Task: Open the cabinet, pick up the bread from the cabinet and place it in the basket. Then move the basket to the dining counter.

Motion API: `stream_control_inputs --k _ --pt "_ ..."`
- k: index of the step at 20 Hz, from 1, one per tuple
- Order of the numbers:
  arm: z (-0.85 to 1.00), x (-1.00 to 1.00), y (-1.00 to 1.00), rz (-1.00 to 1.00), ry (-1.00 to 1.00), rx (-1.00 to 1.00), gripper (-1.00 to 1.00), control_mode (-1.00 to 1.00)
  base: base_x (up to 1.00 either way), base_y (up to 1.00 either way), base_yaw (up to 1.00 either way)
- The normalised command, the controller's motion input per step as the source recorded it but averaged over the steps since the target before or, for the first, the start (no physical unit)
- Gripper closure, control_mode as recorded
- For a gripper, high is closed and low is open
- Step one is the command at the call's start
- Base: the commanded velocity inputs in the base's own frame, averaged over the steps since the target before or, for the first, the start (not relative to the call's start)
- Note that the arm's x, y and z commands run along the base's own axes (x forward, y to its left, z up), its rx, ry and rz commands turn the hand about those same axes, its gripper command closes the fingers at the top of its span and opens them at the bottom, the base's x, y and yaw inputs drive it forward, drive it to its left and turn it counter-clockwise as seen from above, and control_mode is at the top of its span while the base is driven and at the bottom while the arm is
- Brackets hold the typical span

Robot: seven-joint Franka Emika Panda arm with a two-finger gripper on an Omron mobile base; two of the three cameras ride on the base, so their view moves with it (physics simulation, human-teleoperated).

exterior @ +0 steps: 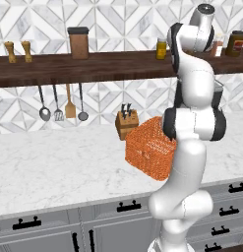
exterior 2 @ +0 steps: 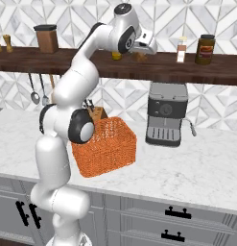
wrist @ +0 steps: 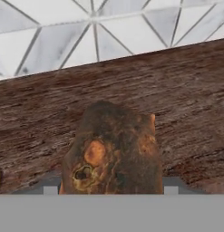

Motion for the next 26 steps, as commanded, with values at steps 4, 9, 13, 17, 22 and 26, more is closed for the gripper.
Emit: stream_control_inputs --k 4,9,13,17,22,26 --pt "0.00 -0.75 0.17 0.00 -0.19 -0.03 1.00 -1.00 0.00 0.00 0.00" --pt "0.17 -1.00 0.01 0.00 -0.15 0.00 1.00 -1.00 0.00 0.00 0.00" --pt "0.19 -1.00 0.10 0.00 -0.05 0.00 1.00 -1.00 0.00 0.00 0.00" --pt "0.04 -1.00 0.28 0.00 0.01 0.00 1.00 -1.00 0.00 0.00 0.00" --pt "0.01 -1.00 0.47 0.00 0.13 0.00 1.00 -1.00 0.00 0.00 0.00" --pt "0.01 -0.99 0.67 0.00 0.22 0.00 1.00 -1.00 0.00 0.00 0.00"
